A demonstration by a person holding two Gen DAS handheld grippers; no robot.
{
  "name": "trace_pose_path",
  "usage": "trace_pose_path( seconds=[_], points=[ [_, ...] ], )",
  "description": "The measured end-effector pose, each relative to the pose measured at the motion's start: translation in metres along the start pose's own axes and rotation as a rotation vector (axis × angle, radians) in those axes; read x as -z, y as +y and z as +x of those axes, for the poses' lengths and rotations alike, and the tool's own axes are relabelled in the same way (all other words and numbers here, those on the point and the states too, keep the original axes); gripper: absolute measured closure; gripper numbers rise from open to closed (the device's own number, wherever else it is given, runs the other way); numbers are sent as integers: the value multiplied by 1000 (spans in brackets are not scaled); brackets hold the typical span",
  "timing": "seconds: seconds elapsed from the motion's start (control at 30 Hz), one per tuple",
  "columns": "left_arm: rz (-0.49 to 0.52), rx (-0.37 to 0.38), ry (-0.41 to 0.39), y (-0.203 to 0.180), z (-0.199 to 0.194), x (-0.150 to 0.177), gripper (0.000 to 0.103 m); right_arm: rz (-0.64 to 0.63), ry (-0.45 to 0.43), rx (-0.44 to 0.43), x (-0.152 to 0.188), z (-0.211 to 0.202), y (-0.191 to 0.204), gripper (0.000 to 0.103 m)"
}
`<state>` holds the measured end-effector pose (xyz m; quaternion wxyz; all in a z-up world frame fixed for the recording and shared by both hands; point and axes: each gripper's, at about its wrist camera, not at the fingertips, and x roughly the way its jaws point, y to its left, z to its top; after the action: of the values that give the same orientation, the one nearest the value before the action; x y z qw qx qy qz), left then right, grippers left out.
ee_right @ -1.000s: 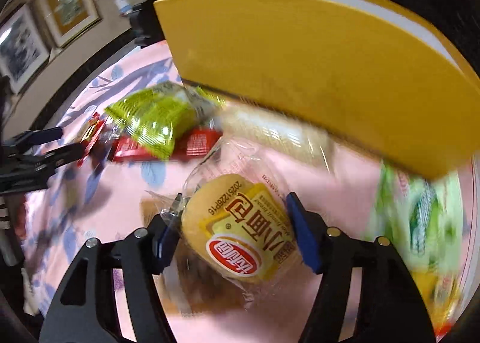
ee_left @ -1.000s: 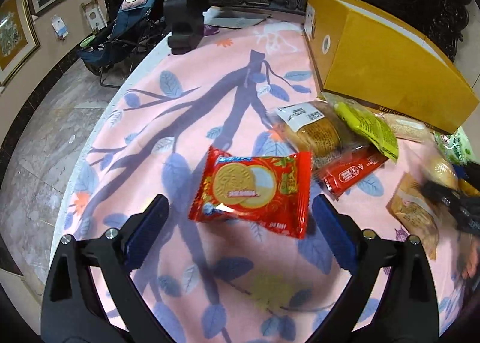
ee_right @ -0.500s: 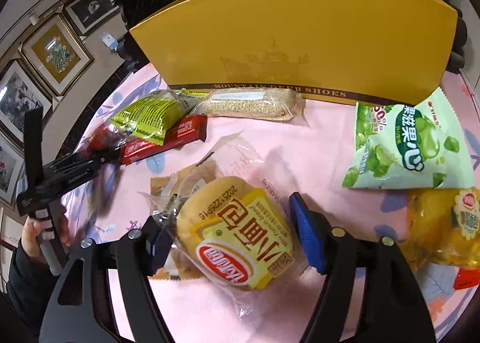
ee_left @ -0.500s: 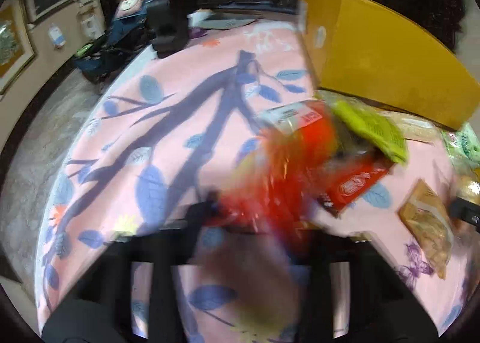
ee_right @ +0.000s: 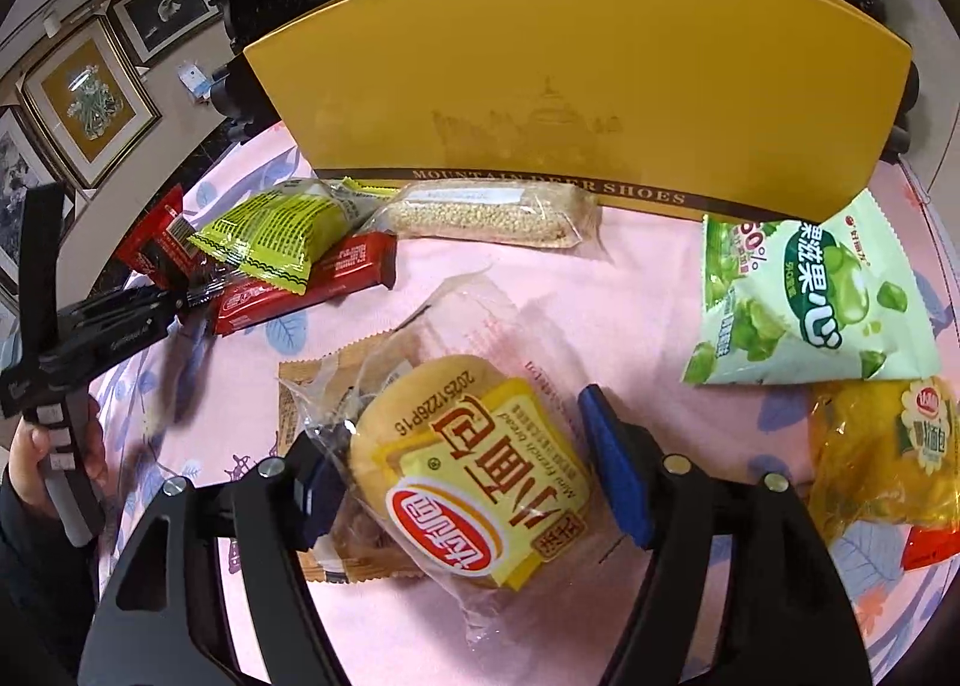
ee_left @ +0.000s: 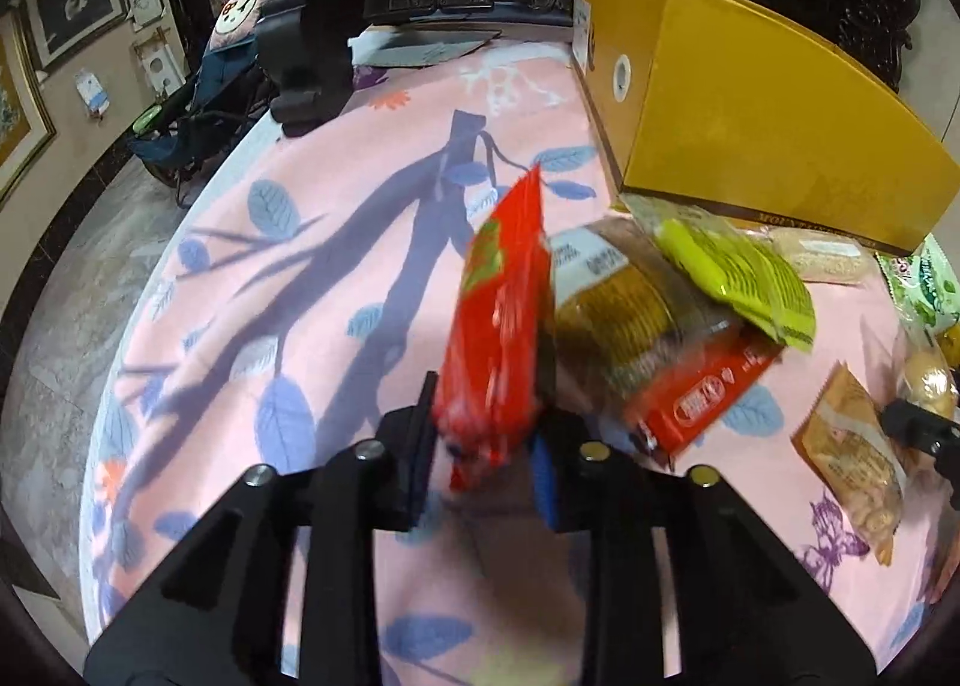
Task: Organize snacks
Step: 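Grasp the red biscuit pack with the left tool while the right tool grasps the yellow bun pack, then carry both packs into the yellow box and open both tools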
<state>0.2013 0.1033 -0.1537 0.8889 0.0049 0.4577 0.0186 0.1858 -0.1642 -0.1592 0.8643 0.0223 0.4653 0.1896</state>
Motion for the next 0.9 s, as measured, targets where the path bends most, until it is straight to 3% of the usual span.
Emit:
trace_pose_path(
  seconds=[0.03, 0.07, 0.1, 0.13, 0.17, 0.33, 0.47, 0.7, 0.9],
  points=[
    [9, -8, -2, -1, 2, -3, 58, 0, 1, 0, -1, 2, 1, 31],
    [14, -9, -6, -1, 3, -4, 57, 0, 2, -1, -1, 2, 1, 31],
    [12, -7, -7, 0, 5, -5, 59, 2, 0, 0, -1, 2, 1, 31],
    [1, 3, -11, 1, 4, -6, 79, 4, -3, 2, -1, 1, 1, 31],
    [-19, 17, -10, 3, 5, -6, 82, 8, -10, 10, 0, 0, 1, 32],
    [-33, 9, -52, 4, -11, -3, 82, 31, -61, 30, 1, -13, 2, 39],
    [-58, 53, -102, 2, -42, -1, 82, 42, -100, 31, 0, -30, 2, 40],
    [16, 190, -142, -49, -81, -19, 82, 41, -159, 33, -9, -66, 4, 41],
    [96, 253, -193, -104, -94, -80, 82, 42, -208, 61, -51, -100, -6, 41]
  ],
)
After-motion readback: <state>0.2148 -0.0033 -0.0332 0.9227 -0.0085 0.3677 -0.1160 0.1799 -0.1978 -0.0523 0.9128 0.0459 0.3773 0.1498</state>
